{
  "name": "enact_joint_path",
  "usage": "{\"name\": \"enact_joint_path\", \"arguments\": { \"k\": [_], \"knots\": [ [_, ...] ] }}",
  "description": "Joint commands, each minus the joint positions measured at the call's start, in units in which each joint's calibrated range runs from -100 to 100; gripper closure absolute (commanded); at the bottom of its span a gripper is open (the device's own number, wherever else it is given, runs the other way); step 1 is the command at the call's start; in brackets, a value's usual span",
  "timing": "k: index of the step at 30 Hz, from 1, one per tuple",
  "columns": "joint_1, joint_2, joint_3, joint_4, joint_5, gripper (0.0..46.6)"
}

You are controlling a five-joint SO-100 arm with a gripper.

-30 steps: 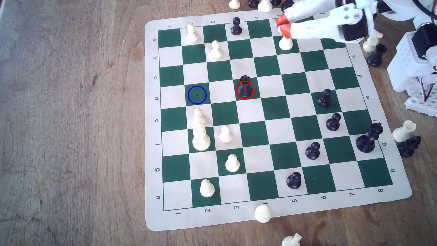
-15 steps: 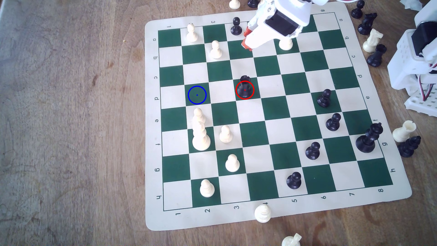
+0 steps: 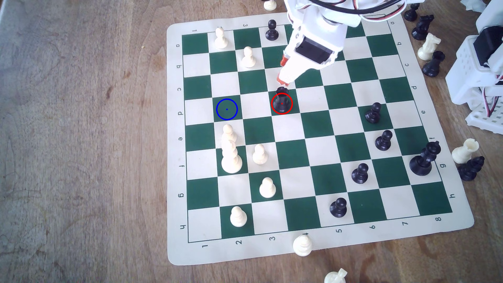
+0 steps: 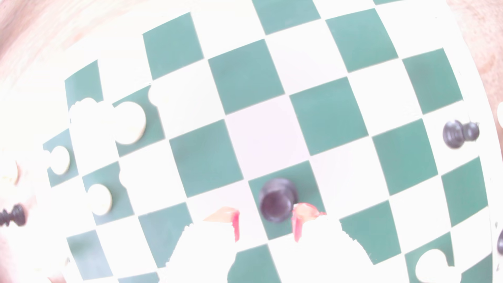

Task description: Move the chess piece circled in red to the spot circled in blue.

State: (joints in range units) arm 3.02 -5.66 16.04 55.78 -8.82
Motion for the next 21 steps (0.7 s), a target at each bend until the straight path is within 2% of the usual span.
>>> {"name": "enact_joint_path", "arguments": {
  "k": [1, 11, 21],
  "knots": [
    [-0.01, 1.41, -0.99, -1.97, -0.05, 35.2],
    [1.55, 5.06, 4.54, -8.03, 0.54, 34.1],
    [0.77, 6.0, 6.35, -10.24, 0.29, 34.2]
  ]
}}
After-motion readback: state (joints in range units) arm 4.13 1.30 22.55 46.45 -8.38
